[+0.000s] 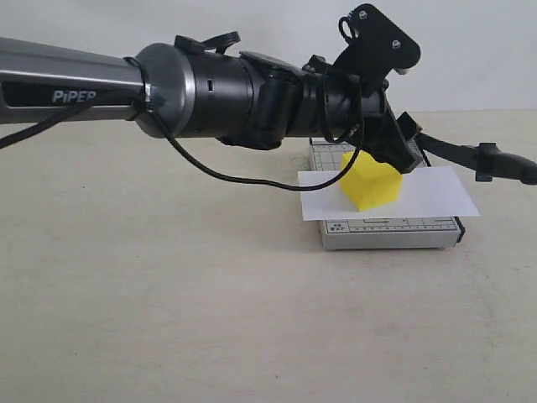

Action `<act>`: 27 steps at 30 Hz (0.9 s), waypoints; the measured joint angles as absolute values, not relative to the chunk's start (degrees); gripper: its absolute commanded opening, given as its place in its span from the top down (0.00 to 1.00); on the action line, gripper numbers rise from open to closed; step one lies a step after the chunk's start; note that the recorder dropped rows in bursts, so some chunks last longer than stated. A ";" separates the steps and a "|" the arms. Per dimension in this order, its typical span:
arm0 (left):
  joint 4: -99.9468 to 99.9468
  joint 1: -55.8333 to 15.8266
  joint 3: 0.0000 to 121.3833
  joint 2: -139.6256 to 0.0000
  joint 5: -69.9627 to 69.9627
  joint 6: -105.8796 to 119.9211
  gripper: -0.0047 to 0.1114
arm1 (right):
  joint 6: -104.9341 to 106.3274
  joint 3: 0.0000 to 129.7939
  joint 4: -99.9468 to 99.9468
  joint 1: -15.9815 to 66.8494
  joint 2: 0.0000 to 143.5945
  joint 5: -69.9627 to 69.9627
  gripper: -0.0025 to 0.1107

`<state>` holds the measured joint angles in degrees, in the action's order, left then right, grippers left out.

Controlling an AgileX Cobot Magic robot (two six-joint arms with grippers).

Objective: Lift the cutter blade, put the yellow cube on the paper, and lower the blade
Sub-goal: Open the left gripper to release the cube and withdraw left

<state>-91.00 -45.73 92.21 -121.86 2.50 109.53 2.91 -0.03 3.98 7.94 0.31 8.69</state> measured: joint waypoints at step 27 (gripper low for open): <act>-91.19 -45.73 59.23 -92.38 12.96 109.53 0.92 | 2.91 -0.03 3.98 7.94 0.31 8.69 0.98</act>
